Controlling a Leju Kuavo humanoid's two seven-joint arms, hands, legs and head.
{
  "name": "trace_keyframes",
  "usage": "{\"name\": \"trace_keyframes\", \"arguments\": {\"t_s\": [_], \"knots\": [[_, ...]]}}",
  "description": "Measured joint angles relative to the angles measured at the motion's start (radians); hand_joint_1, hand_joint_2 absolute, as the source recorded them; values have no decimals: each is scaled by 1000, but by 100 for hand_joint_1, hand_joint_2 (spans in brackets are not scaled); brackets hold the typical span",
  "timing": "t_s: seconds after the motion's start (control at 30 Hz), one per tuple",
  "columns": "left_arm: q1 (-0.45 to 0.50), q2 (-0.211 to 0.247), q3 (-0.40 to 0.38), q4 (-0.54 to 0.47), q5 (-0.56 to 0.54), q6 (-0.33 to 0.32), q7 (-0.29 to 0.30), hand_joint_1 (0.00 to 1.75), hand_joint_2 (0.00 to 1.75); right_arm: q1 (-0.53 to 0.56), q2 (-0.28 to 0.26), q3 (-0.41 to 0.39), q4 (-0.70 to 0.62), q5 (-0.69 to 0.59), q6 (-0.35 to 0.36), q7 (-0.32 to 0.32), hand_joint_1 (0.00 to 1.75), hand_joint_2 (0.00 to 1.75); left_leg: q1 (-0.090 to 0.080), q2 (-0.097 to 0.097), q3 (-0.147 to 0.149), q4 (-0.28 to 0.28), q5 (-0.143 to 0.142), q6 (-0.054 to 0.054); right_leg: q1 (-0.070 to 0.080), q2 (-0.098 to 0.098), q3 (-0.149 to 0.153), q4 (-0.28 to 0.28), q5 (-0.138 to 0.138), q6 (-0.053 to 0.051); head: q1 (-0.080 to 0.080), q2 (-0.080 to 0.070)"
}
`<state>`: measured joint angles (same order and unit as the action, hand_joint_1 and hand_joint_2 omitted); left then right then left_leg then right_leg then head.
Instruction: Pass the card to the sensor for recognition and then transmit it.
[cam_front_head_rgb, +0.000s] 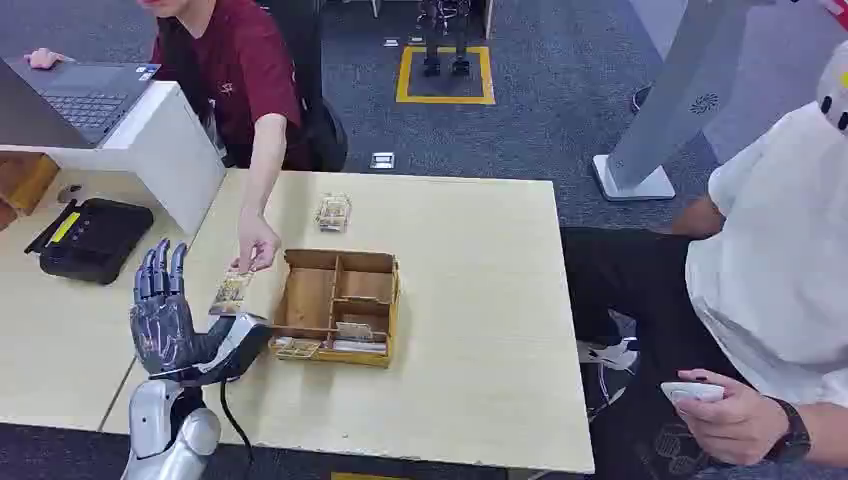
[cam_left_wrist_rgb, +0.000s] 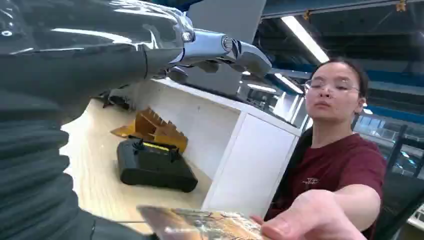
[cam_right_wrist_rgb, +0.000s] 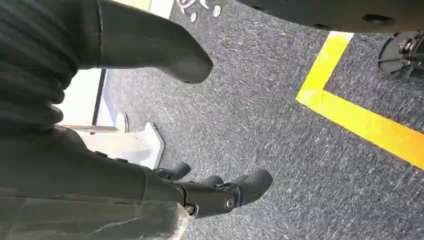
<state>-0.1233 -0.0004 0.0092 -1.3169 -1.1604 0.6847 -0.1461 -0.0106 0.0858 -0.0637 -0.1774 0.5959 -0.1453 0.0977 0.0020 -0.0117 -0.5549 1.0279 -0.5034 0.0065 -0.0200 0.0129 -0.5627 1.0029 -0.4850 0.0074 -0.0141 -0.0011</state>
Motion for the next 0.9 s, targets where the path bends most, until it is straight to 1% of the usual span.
{"name": "trace_keyframes", "arguments": {"t_s": [0.2,0.63,0.73,0.83,0.9], "knots": [[0,10,0,0,34,0,5,175,175,0,0,-3,0,6,0,-3,0,175,0,0,0,0,0,0,0,0,0,0,0,0,0,0],[1,26,0,0,87,-1,-12,175,175,0,0,-7,0,12,0,-3,0,175,0,0,0,0,0,0,0,0,0,0,0,0,0,0],[2,30,-1,0,128,-13,-21,175,175,0,0,-9,0,14,0,-3,0,175,0,0,0,0,0,0,0,0,0,0,0,0,0,0],[2,34,-2,-1,146,-19,-24,175,175,0,0,-13,0,18,0,-6,0,175,0,0,0,0,0,0,0,0,0,0,0,0,0,0],[2,34,-2,-2,152,-34,-21,175,175,0,0,-15,0,20,0,-6,0,175,0,0,0,0,0,0,0,0,0,0,0,0,0,0]]}}
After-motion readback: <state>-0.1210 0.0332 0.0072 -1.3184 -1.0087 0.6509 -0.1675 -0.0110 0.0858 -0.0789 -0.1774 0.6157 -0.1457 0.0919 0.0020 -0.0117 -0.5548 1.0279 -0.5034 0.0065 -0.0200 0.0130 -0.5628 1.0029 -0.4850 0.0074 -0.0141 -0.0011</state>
